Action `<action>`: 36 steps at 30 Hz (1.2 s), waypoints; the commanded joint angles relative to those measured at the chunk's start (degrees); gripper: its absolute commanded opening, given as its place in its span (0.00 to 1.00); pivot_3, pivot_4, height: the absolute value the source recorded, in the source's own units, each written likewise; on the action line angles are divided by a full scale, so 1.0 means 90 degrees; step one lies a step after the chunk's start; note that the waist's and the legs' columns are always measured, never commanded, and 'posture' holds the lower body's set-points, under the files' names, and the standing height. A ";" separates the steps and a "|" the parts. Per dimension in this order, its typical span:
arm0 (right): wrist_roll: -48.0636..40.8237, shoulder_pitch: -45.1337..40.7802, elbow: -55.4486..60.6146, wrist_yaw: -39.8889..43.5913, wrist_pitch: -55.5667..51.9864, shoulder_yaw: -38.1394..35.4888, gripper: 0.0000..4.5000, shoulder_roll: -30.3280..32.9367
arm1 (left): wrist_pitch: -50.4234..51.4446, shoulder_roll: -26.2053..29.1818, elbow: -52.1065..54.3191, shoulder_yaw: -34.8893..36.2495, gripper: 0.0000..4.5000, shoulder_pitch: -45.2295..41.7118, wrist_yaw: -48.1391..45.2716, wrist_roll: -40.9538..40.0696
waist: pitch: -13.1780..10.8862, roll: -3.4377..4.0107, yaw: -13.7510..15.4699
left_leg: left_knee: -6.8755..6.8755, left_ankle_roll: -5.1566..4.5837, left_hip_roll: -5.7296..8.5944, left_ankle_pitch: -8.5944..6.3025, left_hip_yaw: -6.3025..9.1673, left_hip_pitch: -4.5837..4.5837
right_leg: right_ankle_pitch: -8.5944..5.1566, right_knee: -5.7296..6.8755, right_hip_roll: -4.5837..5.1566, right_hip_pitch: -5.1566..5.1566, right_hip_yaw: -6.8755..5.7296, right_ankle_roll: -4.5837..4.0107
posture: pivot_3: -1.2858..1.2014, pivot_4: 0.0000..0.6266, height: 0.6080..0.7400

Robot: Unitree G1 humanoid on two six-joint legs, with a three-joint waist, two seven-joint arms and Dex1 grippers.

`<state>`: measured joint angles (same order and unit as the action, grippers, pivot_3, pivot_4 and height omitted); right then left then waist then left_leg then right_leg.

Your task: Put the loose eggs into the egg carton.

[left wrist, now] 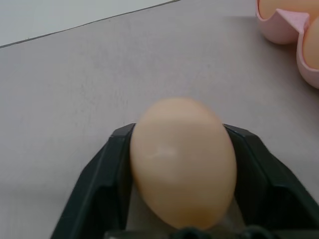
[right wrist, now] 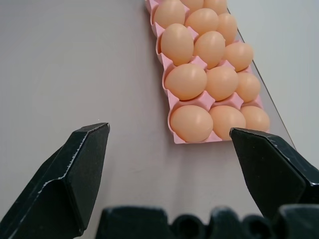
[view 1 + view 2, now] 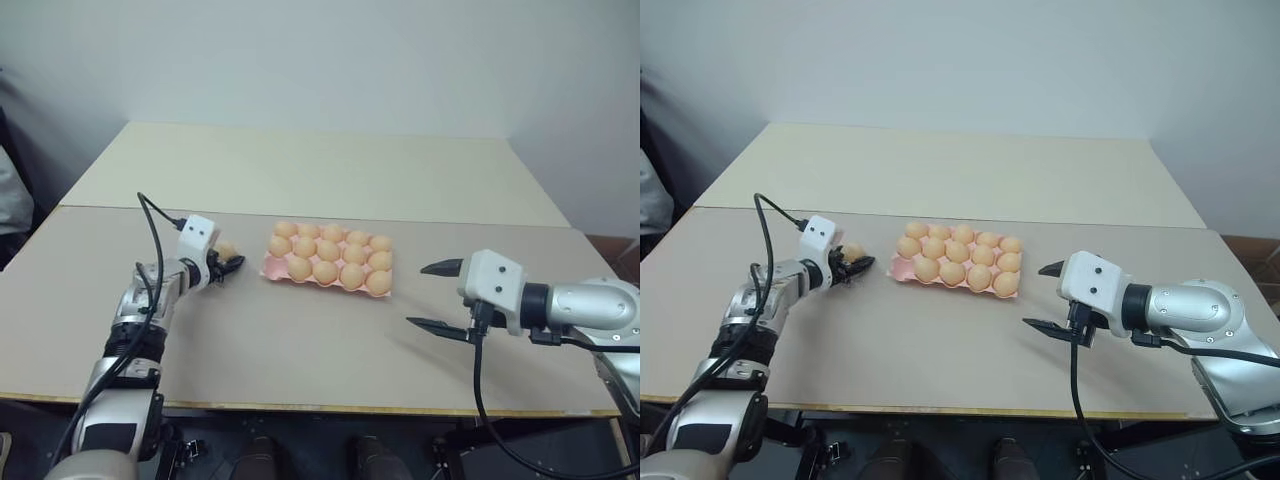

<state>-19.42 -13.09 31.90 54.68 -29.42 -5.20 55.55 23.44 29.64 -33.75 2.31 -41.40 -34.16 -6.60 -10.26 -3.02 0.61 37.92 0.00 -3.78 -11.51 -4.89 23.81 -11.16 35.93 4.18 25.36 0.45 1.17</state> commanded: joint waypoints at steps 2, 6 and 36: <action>-0.0100 -0.0128 0.0160 -0.0038 -0.0046 -0.0198 1.00 0.0070 | -0.0337 0.0086 0.0241 -0.0044 0.42 -0.0076 -0.0219 0.0054 | 0.0000 0.0000 -0.0002 | 0.0000 0.0000 0.0001 0.0000 0.0000 0.0000 | 0.0000 0.0000 0.0000 0.0000 0.0000 0.0000 | 0.52 0.24 1.00; -0.0083 -0.0115 0.0171 -0.0037 -0.0045 -0.0207 1.00 0.0082 | -0.0401 0.0079 0.0913 0.0098 0.42 0.0070 -0.0534 -0.0205 | 0.0000 0.0000 -0.0007 | 0.0000 0.0000 0.0000 0.0000 0.0000 0.0001 | 0.0002 -0.0001 0.0001 0.0001 0.0001 -0.0003 | 0.52 0.24 1.00; -0.0130 0.0286 0.0571 -0.0381 -0.0305 -0.0484 1.00 0.0060 | -0.1022 -0.0091 0.1550 -0.0548 0.96 0.0243 -0.2038 -0.0375 | 0.0000 0.0000 -0.0004 | 0.0002 -0.0002 0.0001 0.0001 0.0003 -0.0003 | -0.0016 -0.0001 0.0000 -0.0006 0.0002 0.0027 | 0.52 0.24 1.00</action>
<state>-19.98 -10.26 35.49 51.76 -31.92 -7.60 55.51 15.17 28.66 -21.08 -2.62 -38.17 -52.87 -10.16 -10.25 -3.02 0.58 37.93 -0.02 -3.77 -11.50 -4.87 23.78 -11.30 35.92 4.19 25.30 0.46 1.41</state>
